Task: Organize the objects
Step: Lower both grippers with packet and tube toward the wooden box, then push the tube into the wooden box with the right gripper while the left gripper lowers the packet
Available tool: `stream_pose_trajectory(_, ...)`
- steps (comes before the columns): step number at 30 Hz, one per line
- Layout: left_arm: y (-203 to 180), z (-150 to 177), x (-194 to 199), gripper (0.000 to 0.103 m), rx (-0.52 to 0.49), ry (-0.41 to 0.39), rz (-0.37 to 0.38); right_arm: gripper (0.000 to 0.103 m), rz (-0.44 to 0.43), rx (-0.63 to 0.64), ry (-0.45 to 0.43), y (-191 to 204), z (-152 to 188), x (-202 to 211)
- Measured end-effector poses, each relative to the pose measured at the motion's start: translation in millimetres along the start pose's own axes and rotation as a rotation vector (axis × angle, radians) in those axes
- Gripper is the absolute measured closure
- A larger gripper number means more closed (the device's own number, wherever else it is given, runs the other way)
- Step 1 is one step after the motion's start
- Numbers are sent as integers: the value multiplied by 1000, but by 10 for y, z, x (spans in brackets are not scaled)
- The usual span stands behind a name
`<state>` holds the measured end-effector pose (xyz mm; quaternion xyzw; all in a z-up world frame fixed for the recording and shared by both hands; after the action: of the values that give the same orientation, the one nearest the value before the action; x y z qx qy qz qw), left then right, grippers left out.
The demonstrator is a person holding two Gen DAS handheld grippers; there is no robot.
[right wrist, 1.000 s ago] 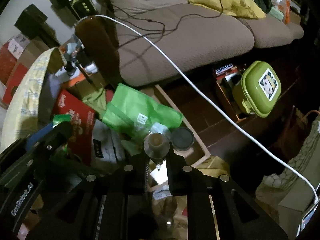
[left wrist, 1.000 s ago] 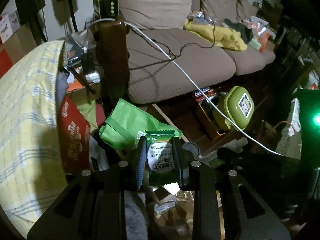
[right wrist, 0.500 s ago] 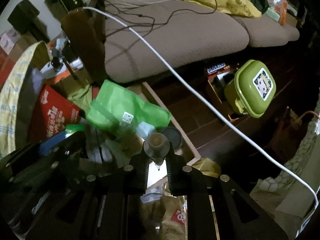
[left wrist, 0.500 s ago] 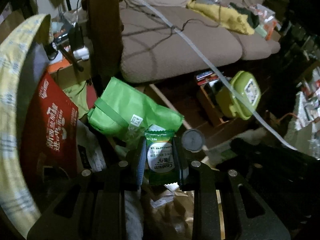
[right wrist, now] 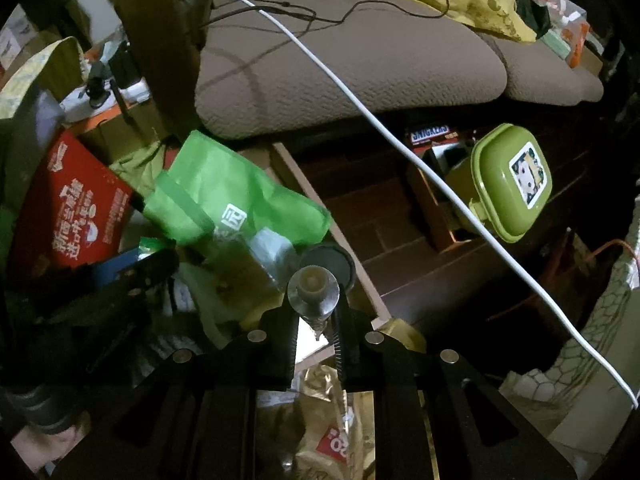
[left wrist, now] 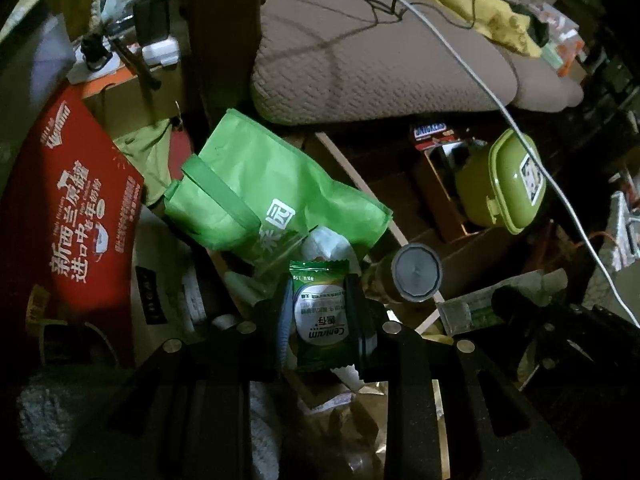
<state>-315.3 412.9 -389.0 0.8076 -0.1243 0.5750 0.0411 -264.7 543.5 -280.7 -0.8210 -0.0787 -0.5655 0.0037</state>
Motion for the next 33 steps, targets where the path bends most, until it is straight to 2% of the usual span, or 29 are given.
stream_pose_trajectory(6, 41, 3, -132, 80, 46, 33, 31, 89, 10, 33, -23, 55, -20, -3)
stream_pose_trajectory(8, 61, 8, -262, 80, 78, 77, 58, 89, 17, 32, -24, 57, -25, -42)
stream_pose_trajectory(11, 117, 22, -370, 80, 115, 111, 44, 89, 29, 33, -15, 57, -33, -151)
stream_pose_trajectory(14, 123, 8, -407, 80, 119, 111, 36, 89, 35, 46, -1, 59, -25, -247)
stream_pose_trajectory(16, 147, 0, -458, 80, 134, 126, 53, 89, 52, 53, 10, 51, -15, -301)
stream_pose_trajectory(19, 364, 25, -572, 80, 254, 162, 81, 89, 76, 69, 11, 31, -26, -336)
stream_pose_trajectory(22, 527, 77, -671, 80, 349, 192, 101, 89, 63, 102, 14, 38, -43, -381)
stream_pose_trajectory(24, 540, 71, -673, 80, 351, 183, 76, 89, 56, 120, 12, 33, -55, -455)
stream_pose_trajectory(28, 487, 0, -678, 80, 352, 142, 90, 92, -48, 100, 17, 36, -62, -611)
stream_pose_trajectory(33, 627, 25, -849, 80, 450, 169, 98, 93, -71, 131, 4, 89, -68, -640)
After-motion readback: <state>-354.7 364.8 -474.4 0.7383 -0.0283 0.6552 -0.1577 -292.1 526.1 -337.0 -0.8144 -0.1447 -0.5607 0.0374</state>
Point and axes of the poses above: each gripper's, at about its wrist camera, not at the fingertips, and x roughly against the way its jaws point, y to its left, z to its underside, the point moved 5 cm from there along -x, roughly the way its jaws point, and after that the axes turned 10 degrees about -x, right-handed, at the moved point
